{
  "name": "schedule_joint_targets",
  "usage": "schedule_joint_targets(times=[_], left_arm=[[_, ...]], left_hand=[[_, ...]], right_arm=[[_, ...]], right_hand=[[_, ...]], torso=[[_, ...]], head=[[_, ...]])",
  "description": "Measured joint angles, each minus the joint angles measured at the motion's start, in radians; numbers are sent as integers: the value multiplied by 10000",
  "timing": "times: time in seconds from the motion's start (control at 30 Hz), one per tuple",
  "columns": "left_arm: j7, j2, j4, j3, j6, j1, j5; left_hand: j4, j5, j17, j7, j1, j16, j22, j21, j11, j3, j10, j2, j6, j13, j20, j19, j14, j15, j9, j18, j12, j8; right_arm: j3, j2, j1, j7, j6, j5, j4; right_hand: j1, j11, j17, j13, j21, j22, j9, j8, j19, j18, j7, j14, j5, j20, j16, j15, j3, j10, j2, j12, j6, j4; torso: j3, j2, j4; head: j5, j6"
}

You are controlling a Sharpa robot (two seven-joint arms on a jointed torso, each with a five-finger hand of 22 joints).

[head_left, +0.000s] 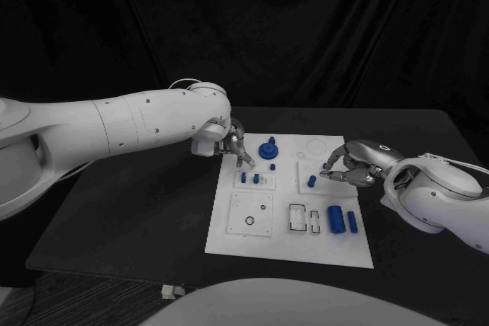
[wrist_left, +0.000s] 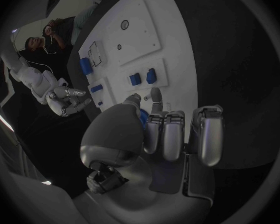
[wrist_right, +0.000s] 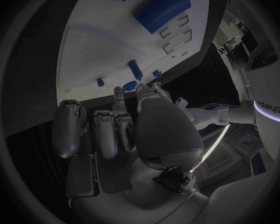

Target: Assemble the parts on the task board

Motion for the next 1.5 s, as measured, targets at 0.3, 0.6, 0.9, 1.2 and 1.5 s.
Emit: schedule_joint_targets(times=[0.3,0.6,0.9,1.2,1.5], left_arm=[[-110,197,-248,2,375,-87,56],[-189,349,-451,-1,612,-224,77],[-247,371,-536,-1,747,-315,86],[-266,394,-575,8,797,-363,99],[-193,439,-582,14,751,-395,118]], left_hand=[[-30,-49,0,9,156,0,0,0,0,30,0,21,148,0,0,0,0,0,-257,-1,1,-327],[-72,30,0,20,275,0,-1,-27,0,72,0,-19,301,1,0,0,0,0,-577,0,1,-657],[-72,31,0,19,275,0,-1,-27,0,72,0,-19,373,1,0,0,0,0,-622,0,1,-697],[-267,753,0,-16,606,0,-1,-57,-1,379,-1,-86,587,2,0,0,0,0,-855,-1,2,-1008],[-429,759,0,-33,788,0,-1,-65,-1,904,-1,-137,783,5,0,0,0,0,-1232,-1,2,-1370]], right_arm=[[0,30,0,0,5,13,0],[0,39,0,0,17,25,-3],[0,40,0,0,29,31,-2],[0,42,0,0,41,34,1],[0,43,0,-6,51,37,1]], right_hand=[[0,0,0,-1,-38,-1,0,0,0,0,0,0,0,0,0,0,0,0,0,0,0,0],[0,0,0,-1,-38,-2,1,0,0,0,0,0,0,0,0,0,0,0,0,0,0,0],[0,0,0,-2,-38,-3,1,0,0,0,0,0,0,0,0,0,0,0,0,0,0,0],[0,0,0,-3,-78,-3,1,0,-36,0,0,0,0,37,0,0,0,0,0,0,0,0],[0,0,0,-3,-118,-4,1,0,-36,0,0,0,0,36,-41,0,0,0,0,0,0,0]], torso=[[-1,-1,-5],[4,-8,-5],[2,-14,-2],[1,-17,-2],[10,-14,7]], head=[[3,0],[-15,0],[-28,0],[-36,0],[-39,0]])
